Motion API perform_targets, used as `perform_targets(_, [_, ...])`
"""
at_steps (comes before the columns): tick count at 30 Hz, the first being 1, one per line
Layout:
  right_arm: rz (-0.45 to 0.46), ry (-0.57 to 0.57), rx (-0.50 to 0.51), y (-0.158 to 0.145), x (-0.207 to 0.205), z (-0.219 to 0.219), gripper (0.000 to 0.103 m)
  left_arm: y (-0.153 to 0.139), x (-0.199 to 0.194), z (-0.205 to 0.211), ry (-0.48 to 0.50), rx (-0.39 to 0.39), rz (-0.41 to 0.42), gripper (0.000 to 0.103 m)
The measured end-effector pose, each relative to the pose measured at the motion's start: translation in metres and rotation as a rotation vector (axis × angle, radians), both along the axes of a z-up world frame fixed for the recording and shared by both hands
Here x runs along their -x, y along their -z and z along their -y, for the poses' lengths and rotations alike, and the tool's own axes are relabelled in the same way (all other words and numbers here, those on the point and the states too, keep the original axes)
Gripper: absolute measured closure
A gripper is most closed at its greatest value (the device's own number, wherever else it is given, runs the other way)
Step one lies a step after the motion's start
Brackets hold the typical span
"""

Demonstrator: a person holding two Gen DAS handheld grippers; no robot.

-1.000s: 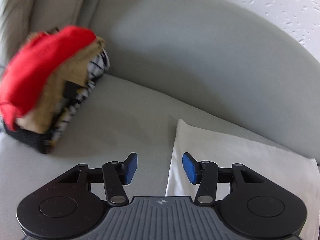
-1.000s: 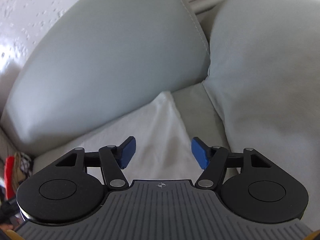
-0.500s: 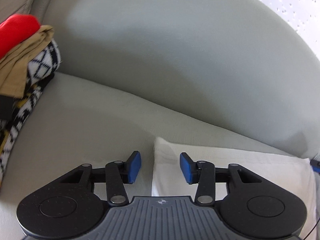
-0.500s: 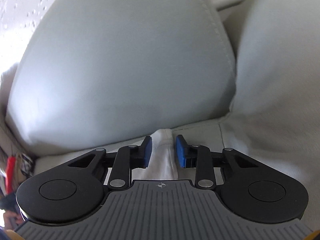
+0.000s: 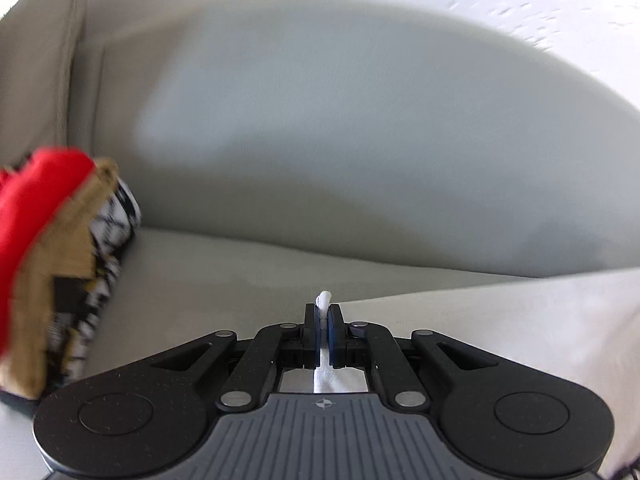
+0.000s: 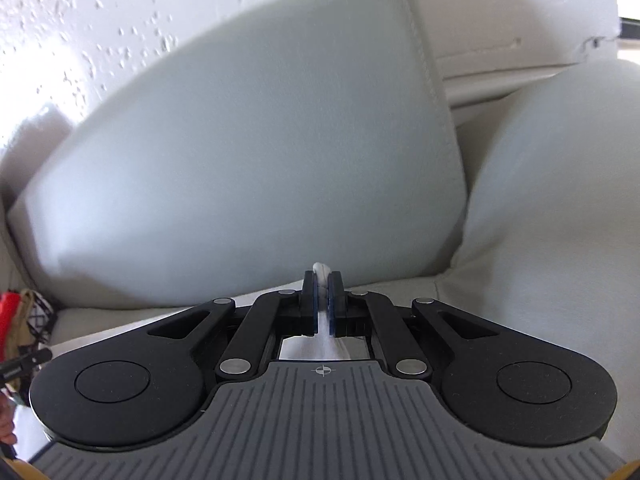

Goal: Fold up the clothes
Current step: 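Pinch the shirt hem with both grippers and lift it toward the collar, then lay the hem over the shirt body and open both grippers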

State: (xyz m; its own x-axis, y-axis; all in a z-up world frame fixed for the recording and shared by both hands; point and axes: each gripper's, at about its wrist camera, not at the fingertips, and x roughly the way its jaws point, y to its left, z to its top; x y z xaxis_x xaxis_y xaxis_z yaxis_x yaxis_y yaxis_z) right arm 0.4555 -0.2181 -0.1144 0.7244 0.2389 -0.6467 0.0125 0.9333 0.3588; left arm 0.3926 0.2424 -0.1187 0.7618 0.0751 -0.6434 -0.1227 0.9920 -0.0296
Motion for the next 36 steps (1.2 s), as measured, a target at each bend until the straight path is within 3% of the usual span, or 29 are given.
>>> perform_targets(4, [-0.032, 0.029, -0.065, -0.037, 0.062, 0.012, 0.099, -0.035, 0.047, 0.004, -0.008, 0.032, 0.055, 0.099])
perform_targets(8, [-0.072, 0.073, -0.175, -0.064, 0.141, 0.04, 0.099, -0.064, 0.118, 0.019, 0.014, -0.001, 0.092, 0.099])
perform_targets(11, [-0.118, 0.097, -0.25, -0.072, 0.207, 0.053, 0.099, -0.076, 0.177, 0.031, 0.016, 0.027, 0.085, 0.099])
perform_targets(15, [-0.16, 0.101, -0.242, -0.053, 0.283, 0.056, 0.099, -0.073, 0.237, 0.047, -0.028, 0.049, -0.018, 0.099])
perform_targets(19, [-0.267, 0.136, -0.188, 0.003, 0.34, 0.043, 0.099, -0.037, 0.285, 0.072, -0.123, -0.002, -0.185, 0.099])
perform_targets(22, [-0.267, 0.187, -0.152, 0.026, 0.361, 0.044, 0.099, -0.019, 0.315, 0.079, -0.175, -0.054, -0.166, 0.099])
perform_targets(24, [-0.245, 0.226, -0.148, 0.032, 0.367, 0.048, 0.099, -0.015, 0.326, 0.077, -0.212, -0.048, -0.146, 0.099])
perform_targets(29, [-0.16, 0.264, -0.213, 0.013, 0.376, 0.061, 0.099, -0.038, 0.348, 0.061, -0.289, 0.131, -0.063, 0.099])
perform_targets(33, [-0.125, 0.252, -0.216, -0.008, 0.376, 0.059, 0.099, -0.054, 0.353, 0.048, -0.297, 0.199, -0.019, 0.099])
perform_targets(36, [-0.127, 0.247, -0.2, -0.015, 0.384, 0.061, 0.099, -0.052, 0.354, 0.044, -0.283, 0.226, -0.05, 0.099])
